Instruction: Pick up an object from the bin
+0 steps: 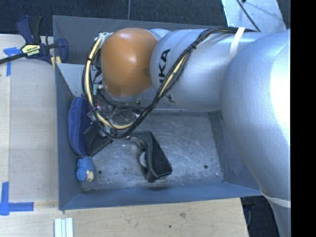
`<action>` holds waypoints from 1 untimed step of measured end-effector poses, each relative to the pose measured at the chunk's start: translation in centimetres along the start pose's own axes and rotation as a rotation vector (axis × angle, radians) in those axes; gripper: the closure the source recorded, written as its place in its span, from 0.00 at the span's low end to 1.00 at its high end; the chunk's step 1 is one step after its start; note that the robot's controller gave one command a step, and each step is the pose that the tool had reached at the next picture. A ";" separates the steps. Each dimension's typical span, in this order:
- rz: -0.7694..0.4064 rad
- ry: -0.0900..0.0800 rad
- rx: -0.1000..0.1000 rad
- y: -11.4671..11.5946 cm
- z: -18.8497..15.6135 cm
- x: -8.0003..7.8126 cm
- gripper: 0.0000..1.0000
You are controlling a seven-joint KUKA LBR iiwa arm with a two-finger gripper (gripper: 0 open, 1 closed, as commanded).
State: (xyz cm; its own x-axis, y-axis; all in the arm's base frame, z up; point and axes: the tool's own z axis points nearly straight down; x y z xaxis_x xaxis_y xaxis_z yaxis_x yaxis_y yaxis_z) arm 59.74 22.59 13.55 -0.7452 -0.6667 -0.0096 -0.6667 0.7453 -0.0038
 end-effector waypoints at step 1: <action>0.003 0.001 -0.001 -0.1 -4.4 -0.2 1.00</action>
Offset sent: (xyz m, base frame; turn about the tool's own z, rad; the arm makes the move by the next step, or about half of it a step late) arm 0.0000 0.0000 0.0406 0.0000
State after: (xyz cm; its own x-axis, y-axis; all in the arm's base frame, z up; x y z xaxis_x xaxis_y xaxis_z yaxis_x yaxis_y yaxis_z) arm 59.93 22.66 18.00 -0.7473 -0.6645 -0.0088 -0.6645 0.7473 -0.0030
